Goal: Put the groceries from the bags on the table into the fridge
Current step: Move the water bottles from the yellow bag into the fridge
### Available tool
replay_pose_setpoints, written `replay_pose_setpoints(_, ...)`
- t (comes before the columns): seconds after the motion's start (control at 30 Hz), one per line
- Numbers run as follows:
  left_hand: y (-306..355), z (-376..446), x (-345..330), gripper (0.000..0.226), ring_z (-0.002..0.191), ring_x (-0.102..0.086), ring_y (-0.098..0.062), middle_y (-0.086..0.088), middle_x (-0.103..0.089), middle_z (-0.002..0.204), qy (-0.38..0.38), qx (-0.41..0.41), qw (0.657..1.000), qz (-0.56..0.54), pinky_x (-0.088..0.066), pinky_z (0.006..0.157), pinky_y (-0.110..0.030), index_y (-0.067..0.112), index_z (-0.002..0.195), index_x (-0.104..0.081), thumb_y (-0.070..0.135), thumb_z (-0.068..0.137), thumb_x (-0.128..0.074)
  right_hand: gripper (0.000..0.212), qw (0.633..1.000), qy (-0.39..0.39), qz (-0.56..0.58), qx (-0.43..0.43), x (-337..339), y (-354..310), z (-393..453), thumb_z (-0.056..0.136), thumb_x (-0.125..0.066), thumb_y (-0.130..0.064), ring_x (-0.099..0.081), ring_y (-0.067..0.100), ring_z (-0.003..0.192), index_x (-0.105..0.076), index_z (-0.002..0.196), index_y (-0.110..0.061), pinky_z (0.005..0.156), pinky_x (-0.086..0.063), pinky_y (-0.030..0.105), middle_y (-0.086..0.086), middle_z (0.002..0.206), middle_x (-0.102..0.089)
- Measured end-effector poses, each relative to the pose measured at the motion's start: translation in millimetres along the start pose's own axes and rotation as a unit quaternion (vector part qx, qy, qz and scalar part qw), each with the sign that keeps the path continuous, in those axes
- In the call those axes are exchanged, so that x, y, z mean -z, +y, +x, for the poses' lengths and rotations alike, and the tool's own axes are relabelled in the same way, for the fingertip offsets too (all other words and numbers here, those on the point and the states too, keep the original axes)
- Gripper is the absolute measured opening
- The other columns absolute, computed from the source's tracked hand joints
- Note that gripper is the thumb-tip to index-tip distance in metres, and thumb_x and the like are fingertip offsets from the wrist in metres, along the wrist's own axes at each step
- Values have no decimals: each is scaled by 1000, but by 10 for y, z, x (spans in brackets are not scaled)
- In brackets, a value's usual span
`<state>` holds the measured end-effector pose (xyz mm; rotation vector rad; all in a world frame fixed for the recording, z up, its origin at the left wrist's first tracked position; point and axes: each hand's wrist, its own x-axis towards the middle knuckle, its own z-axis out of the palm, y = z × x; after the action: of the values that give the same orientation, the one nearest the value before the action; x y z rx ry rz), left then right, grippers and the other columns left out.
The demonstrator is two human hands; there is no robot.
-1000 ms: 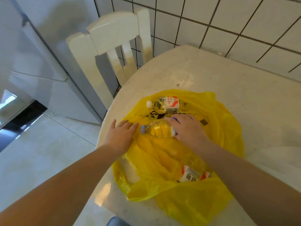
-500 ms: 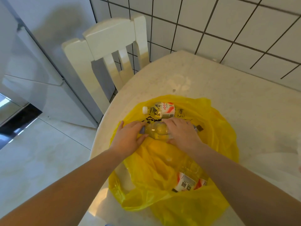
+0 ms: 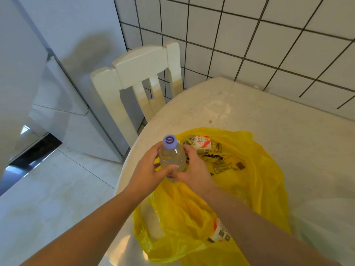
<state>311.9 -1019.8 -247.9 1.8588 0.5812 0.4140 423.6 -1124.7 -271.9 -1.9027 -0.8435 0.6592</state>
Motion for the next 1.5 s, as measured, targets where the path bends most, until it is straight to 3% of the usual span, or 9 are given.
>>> replay_pose_setpoints(0.1, -83, -55, -45, 58, 113, -52, 3, 25, -53, 123, 3, 5, 1000, 16, -51, 92, -27, 51, 122, -40, 27, 80, -72, 71, 999, 6, 31, -6, -75, 84, -56, 63, -82, -29, -58, 5, 104, -44, 123, -27, 85, -52, 33, -11, 116, -58)
replay_pose_setpoints(0.27, -179, -81, -111, 64, 118, -47, 2, 20, -49, 129, 14, 6, 999, 42, -49, 93, -28, 55, 123, -35, 33, 78, -73, 68, 999, 9, 37, 3, -59, 89, -83, 65, -82, -23, -54, -3, 104, -42, 119, -35, 83, -48, 17, -13, 117, -54)
replay_pose_setpoints(0.5, -182, -42, -167, 64, 120, -48, -6, 18, -51, 129, 65, 15, 998, 12, -49, 95, -39, 51, 129, -38, 34, 78, -73, 87, 995, -57, -80, 20, 122, 107, 18, 67, -82, -33, -42, 9, 126, -34, 139, -26, 103, -41, 32, -5, 137, -45)
replay_pose_setpoints(0.7, -170, 85, -54, 65, 124, -46, -8, 16, -50, 132, 106, 19, 994, -10, -46, 99, -45, 46, 131, -40, 36, 75, -71, 78, 956, -67, -282, 49, 457, 156, 328, 80, -71, -32, -26, 11, 138, -27, 145, -25, 109, -27, 26, -4, 149, -31)
replay_pose_setpoints(0.9, -159, 228, -8, 60, 114, -46, 8, 35, -46, 117, 142, 35, 989, -20, -45, 95, -26, 49, 123, -38, 28, 76, -70, 72, 896, -101, -422, 91, 493, 271, 671, 83, -67, -33, -26, 16, 138, -30, 144, -22, 112, -26, 30, -3, 151, -29)
replay_pose_setpoints(1.03, -161, 313, -28, 65, 117, -45, 5, 34, -45, 120, 136, 36, 990, -20, -42, 92, -18, 41, 129, -39, 40, 70, -66, 65, 864, -88, -484, 108, 469, 321, 811, 83, -69, -26, -29, 21, 136, -37, 139, -23, 108, -30, 33, 1, 149, -32)
replay_pose_setpoints(1.17, -162, 350, -35, 60, 117, -44, 9, 34, -46, 120, 132, 28, 991, -16, -42, 90, -14, 49, 124, -37, 37, 74, -68, 63, 836, -73, -533, 108, 454, 379, 907, 82, -68, -19, -36, 24, 131, -37, 137, -25, 103, -36, 36, 5, 144, -38)
replay_pose_setpoints(1.33, -150, 356, -42, 60, 119, -43, 9, 39, -44, 121, 124, 21, 992, -18, -41, 93, -14, 52, 124, -35, 40, 74, -66, 66, 833, -79, -541, 89, 437, 385, 959, 79, -71, -23, -44, 24, 121, -36, 134, -27, 95, -41, 36, 3, 133, -46)
replay_pose_setpoints(1.5, -156, 381, -18, 62, 119, -46, 6, 26, -49, 126, 123, 25, 992, -32, -42, 93, -17, 45, 128, -38, 39, 73, -66, 63, 868, -53, -486, 81, 636, 195, 841, 80, -69, -24, -46, 19, 120, -37, 135, -29, 91, -43, 31, -3, 134, -45)
